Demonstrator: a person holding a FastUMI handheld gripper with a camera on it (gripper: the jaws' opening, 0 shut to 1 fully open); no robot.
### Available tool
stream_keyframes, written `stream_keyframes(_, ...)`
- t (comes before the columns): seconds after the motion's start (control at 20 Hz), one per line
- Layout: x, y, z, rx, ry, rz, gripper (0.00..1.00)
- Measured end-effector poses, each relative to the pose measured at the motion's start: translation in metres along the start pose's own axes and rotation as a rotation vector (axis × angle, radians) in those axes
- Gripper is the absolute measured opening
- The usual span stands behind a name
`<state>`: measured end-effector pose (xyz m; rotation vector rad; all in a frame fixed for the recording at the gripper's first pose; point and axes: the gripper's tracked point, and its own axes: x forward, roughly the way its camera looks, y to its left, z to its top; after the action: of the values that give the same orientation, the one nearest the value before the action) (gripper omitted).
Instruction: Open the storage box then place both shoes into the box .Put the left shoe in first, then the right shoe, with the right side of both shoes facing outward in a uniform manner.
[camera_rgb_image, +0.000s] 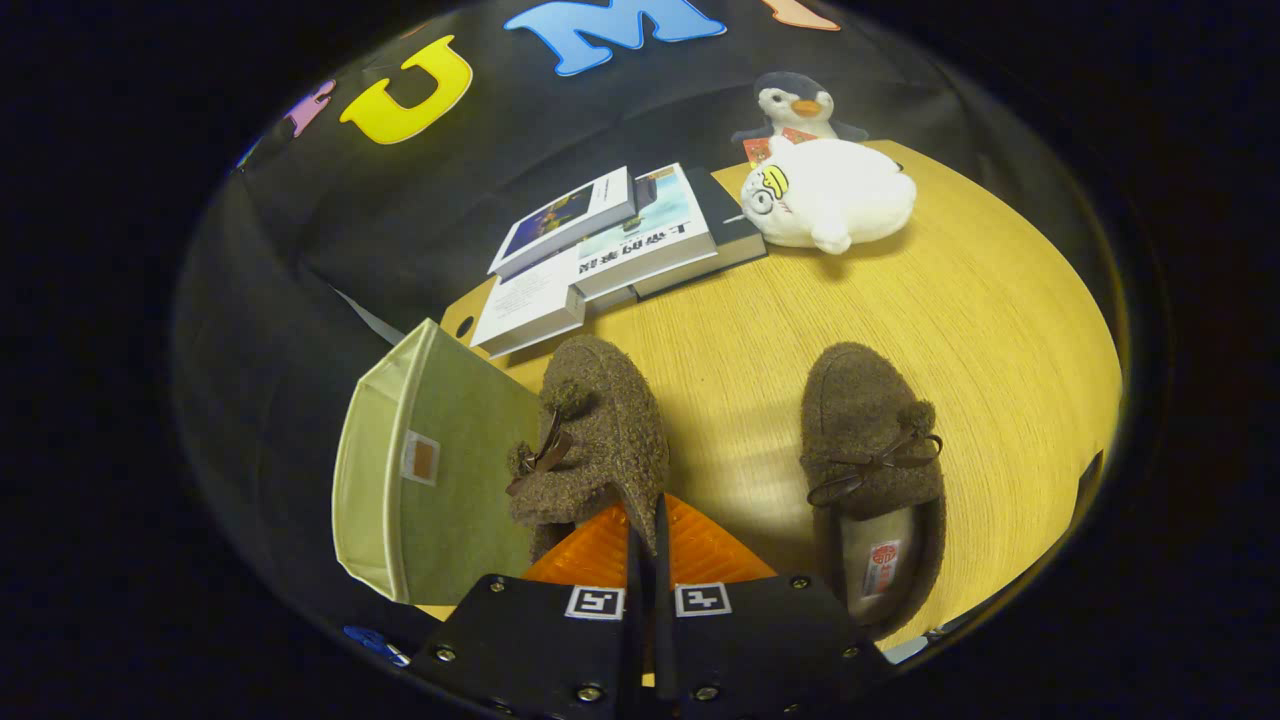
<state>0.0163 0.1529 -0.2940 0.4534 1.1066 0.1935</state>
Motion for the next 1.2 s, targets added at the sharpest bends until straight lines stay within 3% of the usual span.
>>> stream_keyframes(0.55, -0.042, 0.118, 0.047, -0.052, -0.108, 0.137, 0.05)
stream_keyframes(1.2, 0.017, 0.223, 0.012, -0.091, -0.048, 0.196, 0.04)
